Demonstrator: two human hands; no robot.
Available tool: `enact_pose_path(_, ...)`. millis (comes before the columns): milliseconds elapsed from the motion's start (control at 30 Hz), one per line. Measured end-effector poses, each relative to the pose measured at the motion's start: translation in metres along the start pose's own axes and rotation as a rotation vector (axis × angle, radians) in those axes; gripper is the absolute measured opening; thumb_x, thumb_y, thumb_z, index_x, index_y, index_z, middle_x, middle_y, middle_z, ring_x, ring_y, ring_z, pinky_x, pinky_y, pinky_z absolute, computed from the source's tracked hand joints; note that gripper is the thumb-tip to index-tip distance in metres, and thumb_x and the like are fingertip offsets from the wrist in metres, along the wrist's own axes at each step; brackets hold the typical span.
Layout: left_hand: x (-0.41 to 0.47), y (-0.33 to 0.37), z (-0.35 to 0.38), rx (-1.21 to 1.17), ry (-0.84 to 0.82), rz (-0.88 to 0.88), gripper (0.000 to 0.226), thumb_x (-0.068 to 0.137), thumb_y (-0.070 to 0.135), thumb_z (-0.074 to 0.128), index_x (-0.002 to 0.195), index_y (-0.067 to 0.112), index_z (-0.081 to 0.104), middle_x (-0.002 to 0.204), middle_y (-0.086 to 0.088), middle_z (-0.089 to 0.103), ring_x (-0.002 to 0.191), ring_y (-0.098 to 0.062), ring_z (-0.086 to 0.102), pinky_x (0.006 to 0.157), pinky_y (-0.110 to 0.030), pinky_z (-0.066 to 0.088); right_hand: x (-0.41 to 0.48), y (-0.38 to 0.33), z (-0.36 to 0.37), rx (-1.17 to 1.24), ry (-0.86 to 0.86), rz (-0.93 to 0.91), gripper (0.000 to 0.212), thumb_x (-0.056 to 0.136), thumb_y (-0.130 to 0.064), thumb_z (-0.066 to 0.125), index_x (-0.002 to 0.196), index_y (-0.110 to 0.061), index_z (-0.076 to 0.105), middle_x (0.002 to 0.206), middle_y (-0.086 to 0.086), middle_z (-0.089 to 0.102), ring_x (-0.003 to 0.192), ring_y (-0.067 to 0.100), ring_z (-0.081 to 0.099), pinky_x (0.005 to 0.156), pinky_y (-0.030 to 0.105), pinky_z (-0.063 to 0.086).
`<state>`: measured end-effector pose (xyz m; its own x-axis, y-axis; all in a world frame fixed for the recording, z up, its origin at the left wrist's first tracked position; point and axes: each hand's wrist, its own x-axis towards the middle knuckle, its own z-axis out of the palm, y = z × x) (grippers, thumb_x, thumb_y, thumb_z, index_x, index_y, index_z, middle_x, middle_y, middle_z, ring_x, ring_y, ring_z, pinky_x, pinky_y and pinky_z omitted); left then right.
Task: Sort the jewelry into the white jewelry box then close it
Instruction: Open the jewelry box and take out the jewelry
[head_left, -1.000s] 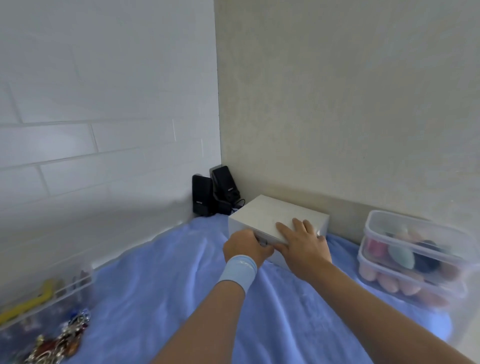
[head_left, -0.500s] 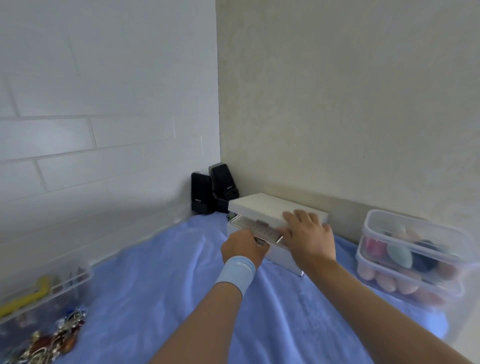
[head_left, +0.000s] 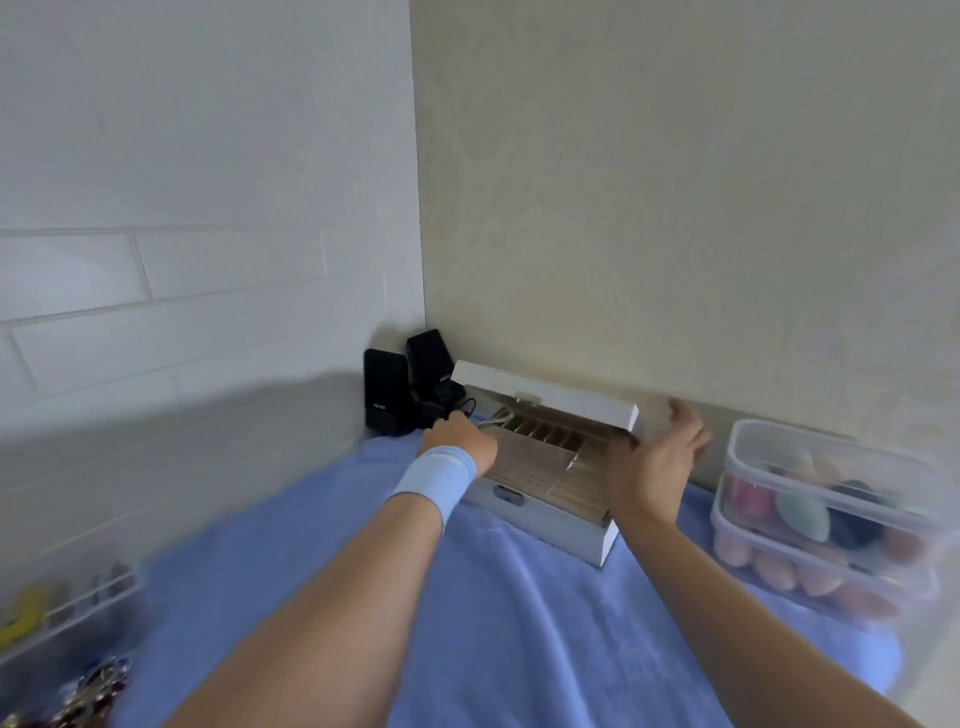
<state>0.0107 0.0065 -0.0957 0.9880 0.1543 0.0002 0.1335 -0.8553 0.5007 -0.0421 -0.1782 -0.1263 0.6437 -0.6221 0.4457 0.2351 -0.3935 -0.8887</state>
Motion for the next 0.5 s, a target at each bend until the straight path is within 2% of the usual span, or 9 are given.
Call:
enact_pose_path(67, 0.016, 0.002, 0.009, -0.065, -0.081, -0.025, 0.034, 0.100, 0.028, 0.041, 0.126, 0.009, 0.054, 0.119, -0.011, 0.059, 0.091, -0.021, 0.057, 0.080, -0.032, 0.042, 0.001, 0.012, 0.008, 0.089, -0.019, 0.287, 0.063, 0.091, -0.028, 0.062, 0.145, -0.013, 0.035, 0.143, 0.015, 0.044, 0.127, 0.036, 0.050, 0.098, 0.038, 0.043)
enact_pose_path(133, 0.032, 0.003, 0.016, -0.128, -0.117, -0.050, 0.026, 0.103, 0.025, 0.039, 0.118, 0.011, 0.056, 0.105, -0.009, 0.059, 0.063, -0.014, 0.043, 0.072, -0.029, 0.037, 0.003, 0.018, 0.017, 0.071, -0.039, 0.465, 0.083, 0.077, -0.067, 0.049, 0.146, -0.021, 0.038, 0.141, 0.012, 0.051, 0.130, 0.037, 0.049, 0.105, 0.045, 0.043)
enact_pose_path(167, 0.040, 0.002, 0.019, -0.153, -0.117, -0.068, 0.025, 0.104, 0.025, 0.038, 0.111, 0.010, 0.057, 0.097, -0.009, 0.060, 0.059, -0.013, 0.038, 0.068, -0.029, 0.036, 0.003, 0.021, 0.022, 0.062, -0.065, 0.496, 0.089, 0.073, -0.073, 0.040, 0.148, -0.026, 0.038, 0.144, 0.011, 0.051, 0.133, 0.038, 0.047, 0.108, 0.049, 0.041)
enact_pose_path(233, 0.054, -0.002, 0.022, -0.240, -0.089, -0.099, 0.026, 0.104, 0.023, 0.040, 0.092, 0.007, 0.057, 0.075, -0.005, 0.052, 0.058, -0.014, 0.038, 0.063, -0.030, 0.036, 0.007, 0.027, 0.029, 0.095, -0.094, 0.505, 0.079, 0.087, -0.067, 0.040, 0.156, -0.030, 0.029, 0.157, 0.008, 0.040, 0.143, 0.036, 0.036, 0.116, 0.050, 0.032)
enact_pose_path(300, 0.060, -0.006, 0.020, -0.369, -0.103, -0.121, 0.028, 0.102, 0.027, 0.044, 0.093, 0.005, 0.059, 0.071, -0.005, 0.049, 0.060, -0.016, 0.042, 0.069, -0.031, 0.037, 0.011, 0.031, 0.031, 0.120, -0.102, 0.502, 0.070, 0.098, -0.056, 0.041, 0.160, -0.031, 0.022, 0.163, 0.003, 0.032, 0.149, 0.033, 0.030, 0.119, 0.045, 0.027)
enact_pose_path(333, 0.058, -0.007, 0.017, -0.422, -0.119, -0.126, 0.030, 0.101, 0.030, 0.046, 0.094, 0.006, 0.061, 0.072, -0.005, 0.050, 0.062, -0.017, 0.044, 0.069, -0.031, 0.036, 0.013, 0.031, 0.029, 0.123, -0.113, 0.497, 0.069, 0.098, -0.056, 0.040, 0.160, -0.031, 0.023, 0.163, 0.002, 0.032, 0.148, 0.032, 0.031, 0.119, 0.045, 0.027)
enact_pose_path(400, 0.049, -0.008, 0.007, -0.486, -0.118, -0.110, 0.034, 0.098, 0.038, 0.049, 0.083, 0.010, 0.061, 0.074, -0.005, 0.053, 0.067, -0.020, 0.049, 0.068, -0.032, 0.036, 0.014, 0.022, 0.027, 0.122, -0.148, 0.460, 0.071, 0.093, -0.060, 0.039, 0.157, -0.033, 0.028, 0.160, 0.001, 0.038, 0.145, 0.032, 0.037, 0.117, 0.047, 0.030)
enact_pose_path(467, 0.036, -0.007, -0.010, -0.501, -0.084, -0.058, 0.041, 0.097, 0.043, 0.048, 0.072, 0.012, 0.055, 0.069, -0.004, 0.051, 0.067, -0.022, 0.049, 0.066, -0.031, 0.035, 0.019, 0.003, 0.024, 0.123, -0.174, 0.421, 0.069, 0.092, -0.061, 0.036, 0.156, -0.036, 0.030, 0.158, 0.002, 0.040, 0.141, 0.032, 0.042, 0.115, 0.049, 0.033)
enact_pose_path(500, 0.029, -0.006, -0.021, -0.493, -0.061, -0.032, 0.042, 0.096, 0.045, 0.046, 0.072, 0.012, 0.053, 0.068, -0.004, 0.048, 0.066, -0.023, 0.047, 0.064, -0.031, 0.033, 0.024, -0.006, 0.024, 0.131, -0.193, 0.398, 0.069, 0.092, -0.063, 0.035, 0.155, -0.037, 0.030, 0.157, 0.003, 0.040, 0.139, 0.033, 0.043, 0.114, 0.049, 0.034)
